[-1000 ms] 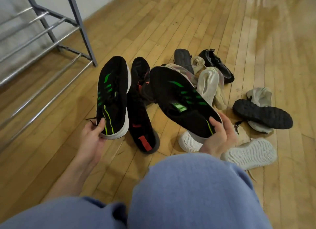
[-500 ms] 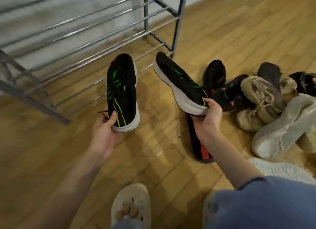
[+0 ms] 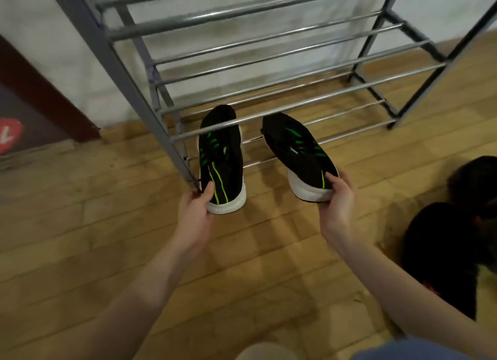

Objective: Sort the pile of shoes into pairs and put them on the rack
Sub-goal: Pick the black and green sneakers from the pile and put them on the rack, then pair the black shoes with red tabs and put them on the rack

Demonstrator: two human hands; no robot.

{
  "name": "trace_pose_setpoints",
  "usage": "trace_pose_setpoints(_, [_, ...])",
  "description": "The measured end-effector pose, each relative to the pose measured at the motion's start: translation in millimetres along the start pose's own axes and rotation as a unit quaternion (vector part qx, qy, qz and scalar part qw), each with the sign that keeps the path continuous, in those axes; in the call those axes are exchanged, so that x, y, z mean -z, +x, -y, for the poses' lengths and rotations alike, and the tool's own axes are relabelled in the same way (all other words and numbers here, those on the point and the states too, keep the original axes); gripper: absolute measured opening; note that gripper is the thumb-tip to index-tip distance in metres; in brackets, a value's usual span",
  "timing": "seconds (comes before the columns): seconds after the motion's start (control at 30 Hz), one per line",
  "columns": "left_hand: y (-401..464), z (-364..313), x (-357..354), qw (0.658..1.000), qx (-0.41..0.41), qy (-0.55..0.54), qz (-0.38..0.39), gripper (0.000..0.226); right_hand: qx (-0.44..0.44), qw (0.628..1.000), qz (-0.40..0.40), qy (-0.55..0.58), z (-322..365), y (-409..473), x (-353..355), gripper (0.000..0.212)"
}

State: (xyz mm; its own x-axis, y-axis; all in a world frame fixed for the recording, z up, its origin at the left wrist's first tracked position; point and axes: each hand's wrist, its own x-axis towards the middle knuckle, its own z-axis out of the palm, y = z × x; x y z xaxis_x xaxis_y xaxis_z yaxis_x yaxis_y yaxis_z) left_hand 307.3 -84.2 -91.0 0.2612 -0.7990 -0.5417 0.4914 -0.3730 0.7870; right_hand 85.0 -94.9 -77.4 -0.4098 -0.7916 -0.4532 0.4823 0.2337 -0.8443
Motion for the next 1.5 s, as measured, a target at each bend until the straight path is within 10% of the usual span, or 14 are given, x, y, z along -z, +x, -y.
trace_pose_setpoints(0.43, [37.4,-6.3,-29.2,0.970,0.075,-0.167,-0.158,0.045,-0.012,0.996,0.066,-0.052,-20.0,64.6,-89.9,0.043])
trace_pose_setpoints(0.73, [15.7,6.7,-27.5,0.986,0.046,-0.096,-0.127,0.049,0.071,0.988,0.035,-0.135,-11.1,30.8,-43.5,0.040])
trace_pose_setpoints(0.93, [-27.1,43.3,-55.7,0.990,0.112,0.066,-0.051,0.006,0.109,0.949,0.030,-0.295,-8.8,10.7,40.5,0.031])
trace_pose_setpoints(1.27, [-73.2,100.0,-159.3,0.932,0.064,0.307,0.180,0.010,0.212,0.879,-0.051,-0.424,51.8,-24.8,211.4,0.027])
trace_pose_setpoints(1.5, [-99.7,147.8,-196.4,0.888,0.072,0.385,0.238,0.007,0.204,0.896,-0.148,-0.366,42.4,-48.6,270.4,0.025])
